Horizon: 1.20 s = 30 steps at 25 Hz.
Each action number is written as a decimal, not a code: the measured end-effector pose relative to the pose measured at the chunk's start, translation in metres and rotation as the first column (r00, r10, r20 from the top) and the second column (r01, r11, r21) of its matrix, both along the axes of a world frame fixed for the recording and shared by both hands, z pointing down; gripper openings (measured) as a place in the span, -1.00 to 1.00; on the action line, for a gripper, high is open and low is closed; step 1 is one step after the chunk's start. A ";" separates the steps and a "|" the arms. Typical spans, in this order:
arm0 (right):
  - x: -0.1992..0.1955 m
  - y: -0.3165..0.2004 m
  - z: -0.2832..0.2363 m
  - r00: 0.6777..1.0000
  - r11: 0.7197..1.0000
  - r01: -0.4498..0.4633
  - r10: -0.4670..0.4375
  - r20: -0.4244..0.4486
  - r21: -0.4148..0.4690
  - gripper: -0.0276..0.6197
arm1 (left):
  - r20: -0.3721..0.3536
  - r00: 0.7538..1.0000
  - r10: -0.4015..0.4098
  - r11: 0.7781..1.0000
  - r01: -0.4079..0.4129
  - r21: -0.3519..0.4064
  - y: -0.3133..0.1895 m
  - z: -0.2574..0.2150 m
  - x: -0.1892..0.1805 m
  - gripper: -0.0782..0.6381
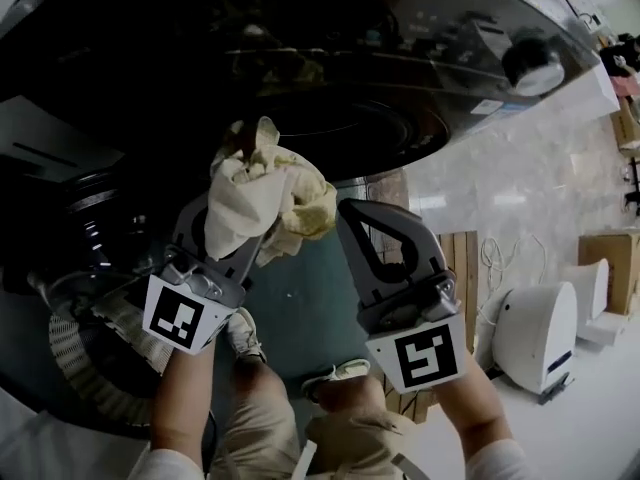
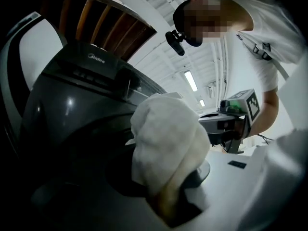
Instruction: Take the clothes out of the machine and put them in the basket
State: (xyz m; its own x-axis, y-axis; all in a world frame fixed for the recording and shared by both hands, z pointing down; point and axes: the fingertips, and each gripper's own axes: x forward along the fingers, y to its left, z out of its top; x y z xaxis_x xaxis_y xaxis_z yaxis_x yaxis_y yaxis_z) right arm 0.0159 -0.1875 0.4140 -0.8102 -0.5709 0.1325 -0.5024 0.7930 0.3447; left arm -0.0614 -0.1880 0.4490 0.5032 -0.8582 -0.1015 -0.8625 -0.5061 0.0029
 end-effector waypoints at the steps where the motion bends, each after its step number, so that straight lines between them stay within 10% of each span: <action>1: -0.008 0.007 -0.014 1.000 1.000 0.018 -0.018 -0.010 -0.004 -0.87 | -0.017 1.000 -0.011 1.000 0.011 -0.013 0.010 -0.014 -0.006 -0.41; 11: -0.035 0.022 -0.126 0.987 0.987 0.159 -0.160 -0.022 -0.027 -0.87 | -0.054 0.982 -0.181 0.981 0.177 -0.075 0.047 -0.116 -0.025 -0.41; 19: -0.069 0.097 -0.239 0.933 0.932 0.360 -0.359 0.021 -0.040 -0.87 | -0.084 0.914 -0.397 0.917 0.394 -0.054 0.134 -0.238 -0.053 -0.41; 22: -0.092 0.138 -0.283 0.884 0.884 0.466 -0.466 0.024 -0.014 -0.87 | -0.084 0.858 -0.506 0.862 0.506 -0.032 0.180 -0.282 -0.075 -0.41; 30: -0.179 0.244 -0.361 0.723 0.723 0.690 -0.690 0.019 0.016 -0.87 | -0.116 0.630 -0.768 0.630 0.775 0.039 0.314 -0.358 -0.152 -0.41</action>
